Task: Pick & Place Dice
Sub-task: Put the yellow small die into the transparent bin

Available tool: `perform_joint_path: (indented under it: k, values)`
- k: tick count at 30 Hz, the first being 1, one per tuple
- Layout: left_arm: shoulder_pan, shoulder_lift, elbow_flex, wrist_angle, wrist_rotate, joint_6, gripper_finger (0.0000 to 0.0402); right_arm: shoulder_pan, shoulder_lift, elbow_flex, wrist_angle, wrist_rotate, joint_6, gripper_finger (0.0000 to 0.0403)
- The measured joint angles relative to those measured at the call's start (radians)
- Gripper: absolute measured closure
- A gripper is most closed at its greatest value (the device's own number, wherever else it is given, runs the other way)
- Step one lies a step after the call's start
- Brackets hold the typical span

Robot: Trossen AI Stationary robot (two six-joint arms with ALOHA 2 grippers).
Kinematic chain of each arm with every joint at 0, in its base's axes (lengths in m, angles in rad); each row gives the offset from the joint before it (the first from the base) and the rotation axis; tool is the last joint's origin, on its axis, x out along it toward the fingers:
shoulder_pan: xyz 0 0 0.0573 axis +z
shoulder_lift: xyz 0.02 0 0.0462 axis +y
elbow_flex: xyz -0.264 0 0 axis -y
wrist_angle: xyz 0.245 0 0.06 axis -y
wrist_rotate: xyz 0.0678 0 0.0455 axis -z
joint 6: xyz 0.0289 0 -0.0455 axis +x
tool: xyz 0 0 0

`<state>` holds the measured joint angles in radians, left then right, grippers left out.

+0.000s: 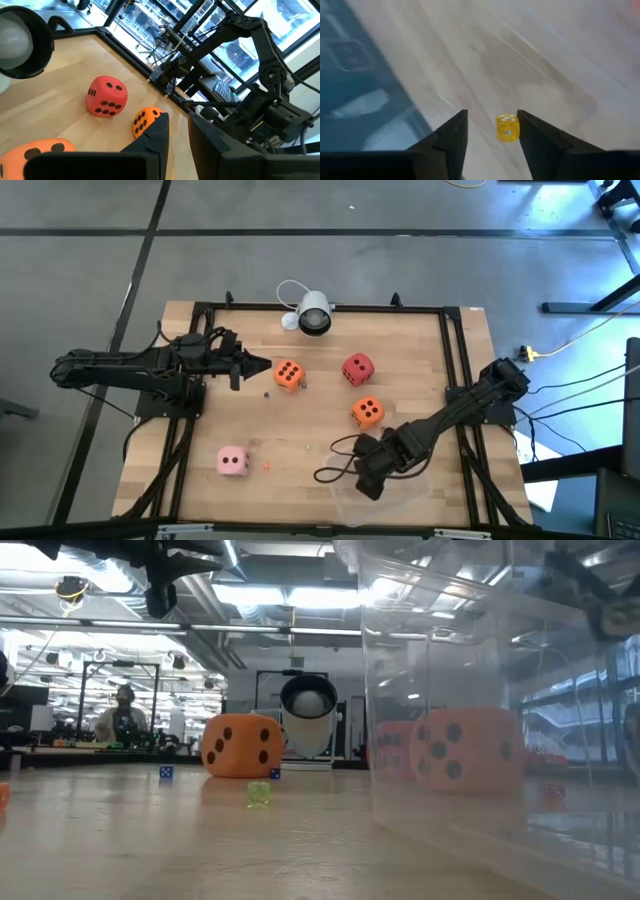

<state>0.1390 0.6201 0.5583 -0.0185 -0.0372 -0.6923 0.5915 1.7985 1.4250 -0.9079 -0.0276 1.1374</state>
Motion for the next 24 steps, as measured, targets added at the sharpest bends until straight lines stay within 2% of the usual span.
perform_joint_path:
  k: [5, 9, 12, 14, 16, 19, 24]
  values:
    - [0.0, 0.0, 0.0, 0.0, 0.0, 0.0, 0.0336, 0.005, 0.0, 0.0, 0.003, 0.019, 0.003, 0.0219]
    - [0.0, 0.0, 0.0, 0.0, 0.003, 0.0, 0.0336, -0.008, -0.004, 0.011, -0.009, -0.017, 0.06, 0.019]
    - [0.0, 0.0, 0.0, 0.0, 0.003, 0.0, 0.0336, 0.004, -0.01, 0.094, -0.069, 0.099, 0.074, 0.018]
    - [0.0, 0.0, 0.0, 0.0, 0.003, 0.0, 0.0336, 0.013, -0.011, 0.174, -0.191, 0.161, 0.066, 0.0183]
    - [0.0, 0.0, 0.0, 0.0, 0.003, 0.005, 0.0336, 0.015, -0.011, 0.242, -0.284, 0.17, 0.056, 0.0191]
    - [0.0, 0.0, 0.0, 0.0, 0.002, 0.006, 0.0336, 0.013, -0.011, 0.316, -0.385, 0.134, 0.028, 0.0209]
    - [0.0, 0.0, 0.0, 0.0, 0.0, 0.024, 0.0336, 0.043, -0.011, 0.348, -0.383, 0.068, -0.02, 0.0236]
